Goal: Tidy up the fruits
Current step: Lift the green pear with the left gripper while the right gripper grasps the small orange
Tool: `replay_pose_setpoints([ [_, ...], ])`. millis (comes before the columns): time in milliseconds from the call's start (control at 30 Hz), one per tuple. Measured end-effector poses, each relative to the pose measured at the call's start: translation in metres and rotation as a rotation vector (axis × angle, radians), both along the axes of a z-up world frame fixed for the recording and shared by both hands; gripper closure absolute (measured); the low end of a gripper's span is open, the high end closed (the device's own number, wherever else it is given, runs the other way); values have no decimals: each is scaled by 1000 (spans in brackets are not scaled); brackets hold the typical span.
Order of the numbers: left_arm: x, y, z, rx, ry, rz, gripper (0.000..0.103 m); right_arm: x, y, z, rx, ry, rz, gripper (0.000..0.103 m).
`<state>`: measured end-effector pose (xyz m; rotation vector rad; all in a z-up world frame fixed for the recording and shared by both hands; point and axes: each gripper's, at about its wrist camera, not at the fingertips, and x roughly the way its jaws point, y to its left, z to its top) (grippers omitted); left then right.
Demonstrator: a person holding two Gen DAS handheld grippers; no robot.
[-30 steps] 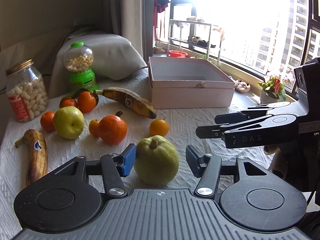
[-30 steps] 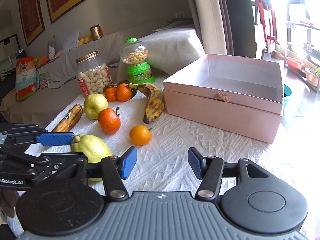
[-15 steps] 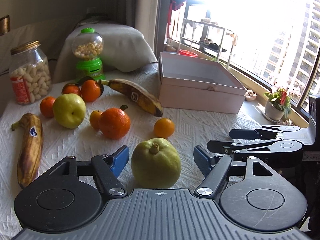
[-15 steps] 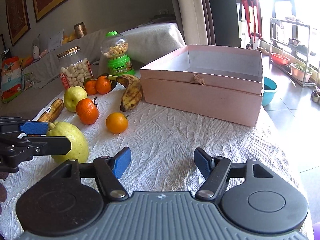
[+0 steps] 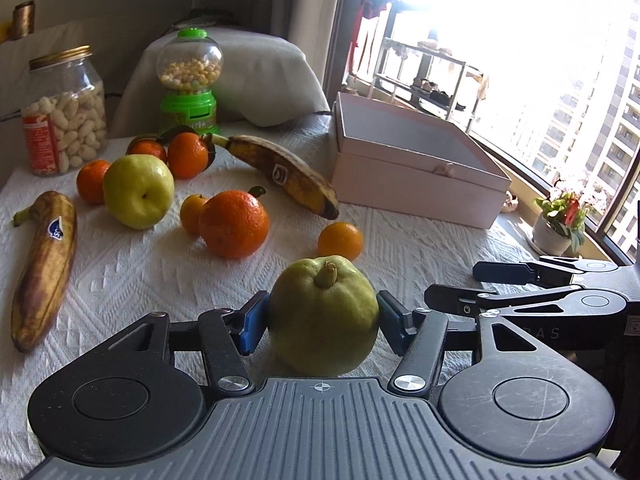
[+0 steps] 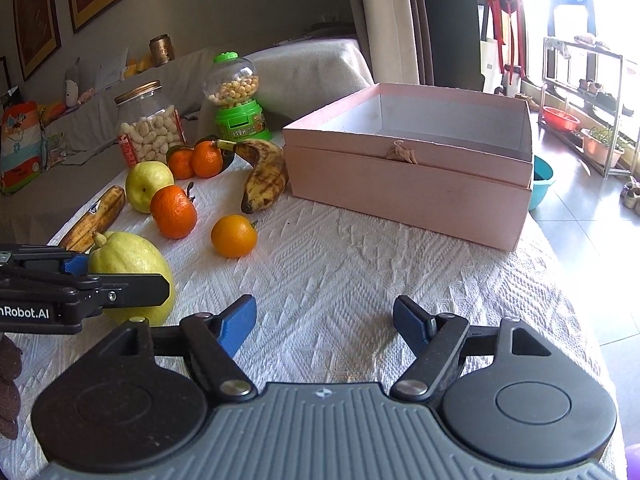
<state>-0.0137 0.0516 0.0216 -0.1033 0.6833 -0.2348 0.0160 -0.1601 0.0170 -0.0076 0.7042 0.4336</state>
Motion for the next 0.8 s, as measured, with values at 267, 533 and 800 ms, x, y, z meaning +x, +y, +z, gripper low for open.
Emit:
replay_pose_setpoints([
  [267, -9, 18, 5, -19, -9, 23, 39, 6, 25, 23, -77, -95, 57, 27],
  [533, -21, 44, 11, -19, -29, 80, 39, 106, 92, 64, -134, -210, 48, 27],
  [800, -26, 71, 8, -48, -35, 129, 39, 144, 110, 38, -34, 4, 61, 27],
])
